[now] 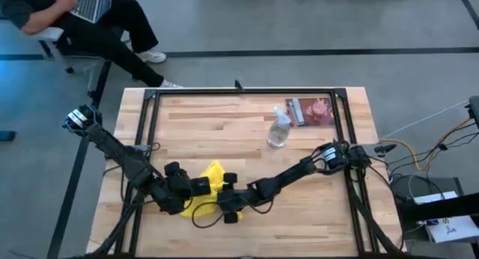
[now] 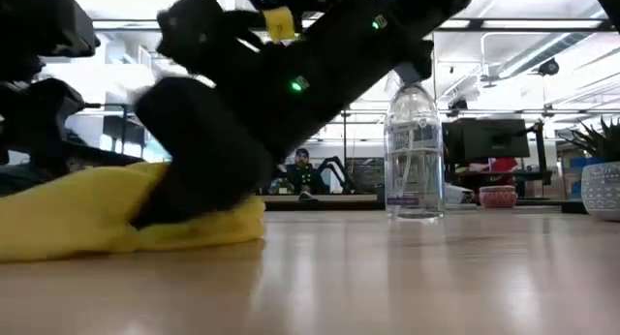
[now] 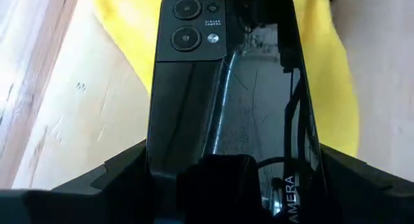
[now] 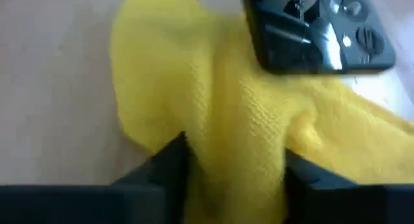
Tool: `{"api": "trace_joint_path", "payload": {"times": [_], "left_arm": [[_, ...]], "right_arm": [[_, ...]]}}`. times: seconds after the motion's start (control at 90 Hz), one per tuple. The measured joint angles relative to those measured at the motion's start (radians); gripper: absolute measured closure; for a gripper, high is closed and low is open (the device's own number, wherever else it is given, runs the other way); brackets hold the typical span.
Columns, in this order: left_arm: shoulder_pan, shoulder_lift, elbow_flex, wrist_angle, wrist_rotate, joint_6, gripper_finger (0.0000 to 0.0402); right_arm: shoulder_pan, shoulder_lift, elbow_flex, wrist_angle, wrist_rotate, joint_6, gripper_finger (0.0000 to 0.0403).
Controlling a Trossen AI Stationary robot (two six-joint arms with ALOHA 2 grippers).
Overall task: Apply microfiber cloth
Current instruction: Wipe the black cellphone with the yellow microfiber cloth
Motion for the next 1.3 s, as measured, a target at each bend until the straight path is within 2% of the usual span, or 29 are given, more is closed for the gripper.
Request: {"api": "trace_joint_path", "payload": {"times": [0.044, 0.089, 0.289, 0.4, 0.533, 0.633, 0.878, 1.056, 1.3], "left_arm": [[-0.002, 0.006, -0.007, 0.018, -0.003, 0.01, 0.0082], [-0.002, 0.016, -0.013, 0.042, -0.003, 0.028, 0.0082], [-0.004, 0.106, -0.023, 0.205, -0.044, 0.136, 0.0082], [-0.003, 0.17, -0.013, 0.282, -0.079, 0.197, 0.0082], [-0.001, 0.241, 0.024, 0.337, -0.111, 0.24, 0.0082], [0.004, 0.286, 0.067, 0.352, -0.139, 0.251, 0.0082], [0.01, 0.338, 0.152, 0.362, -0.194, 0.261, 0.0082], [0.012, 0.342, 0.179, 0.365, -0.2, 0.273, 0.0082], [0.027, 0.346, 0.187, 0.446, -0.2, 0.312, 0.0083]], "right_arm": [[0.002, -0.02, 0.005, -0.083, 0.0, -0.014, 0.0367], [0.006, -0.041, 0.013, -0.174, 0.0, -0.024, 0.0386], [0.035, -0.176, 0.03, -0.513, 0.016, -0.001, 0.0387], [0.052, -0.274, 0.032, -0.588, 0.069, 0.003, 0.0397], [0.059, -0.357, 0.032, -0.548, 0.114, -0.013, 0.0395], [0.055, -0.361, 0.032, -0.464, 0.11, -0.054, 0.0399], [0.034, -0.222, 0.031, -0.218, -0.023, -0.094, 0.0401], [0.028, -0.119, 0.062, -0.118, -0.027, -0.119, 0.0402], [0.006, -0.038, 0.18, -0.107, -0.028, -0.123, 0.0402]]}}
